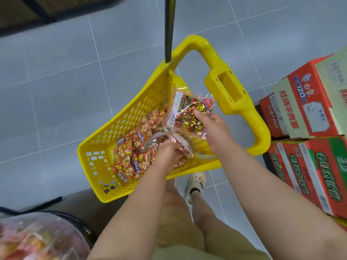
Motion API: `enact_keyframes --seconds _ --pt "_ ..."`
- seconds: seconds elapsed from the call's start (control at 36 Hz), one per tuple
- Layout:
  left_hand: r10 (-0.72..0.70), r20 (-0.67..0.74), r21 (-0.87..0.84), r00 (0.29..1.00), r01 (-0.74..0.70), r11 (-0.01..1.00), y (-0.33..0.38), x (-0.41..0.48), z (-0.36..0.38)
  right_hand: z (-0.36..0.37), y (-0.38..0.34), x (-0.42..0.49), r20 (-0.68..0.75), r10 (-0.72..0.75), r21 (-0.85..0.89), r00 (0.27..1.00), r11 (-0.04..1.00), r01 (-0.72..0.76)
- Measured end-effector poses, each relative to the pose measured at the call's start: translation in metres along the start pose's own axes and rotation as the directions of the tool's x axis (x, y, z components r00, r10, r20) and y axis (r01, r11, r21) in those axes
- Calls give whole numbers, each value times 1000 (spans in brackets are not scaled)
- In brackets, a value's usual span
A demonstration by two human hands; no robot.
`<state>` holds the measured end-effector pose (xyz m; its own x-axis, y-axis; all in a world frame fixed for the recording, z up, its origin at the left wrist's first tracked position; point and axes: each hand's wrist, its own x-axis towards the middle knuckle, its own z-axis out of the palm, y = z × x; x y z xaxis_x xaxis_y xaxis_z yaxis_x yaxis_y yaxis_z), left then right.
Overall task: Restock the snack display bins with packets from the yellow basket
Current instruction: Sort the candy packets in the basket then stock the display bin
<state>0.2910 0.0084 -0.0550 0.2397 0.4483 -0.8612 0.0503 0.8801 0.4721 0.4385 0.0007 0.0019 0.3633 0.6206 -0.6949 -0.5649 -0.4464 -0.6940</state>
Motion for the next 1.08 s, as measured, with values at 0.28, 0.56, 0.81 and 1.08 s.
enact_keyframes --seconds 0.28,0.56,0.81,1.08 --pt "217 -106 -287 970 -239 928 7 -111 -66 5 -11 -44 123 83 89 989 992 -94" --pt "418 -332 -373 846 -524 766 -18 -227 -128 45 23 -104 345 167 -156 924 981 -119" --pt "485 -684 -213 545 -786 581 -37 -323 -203 110 54 -173 489 210 -339 847 940 -38" --pt "397 -730 -499 556 -831 246 -119 -423 -289 197 151 -306 631 443 -444 637 879 -171"
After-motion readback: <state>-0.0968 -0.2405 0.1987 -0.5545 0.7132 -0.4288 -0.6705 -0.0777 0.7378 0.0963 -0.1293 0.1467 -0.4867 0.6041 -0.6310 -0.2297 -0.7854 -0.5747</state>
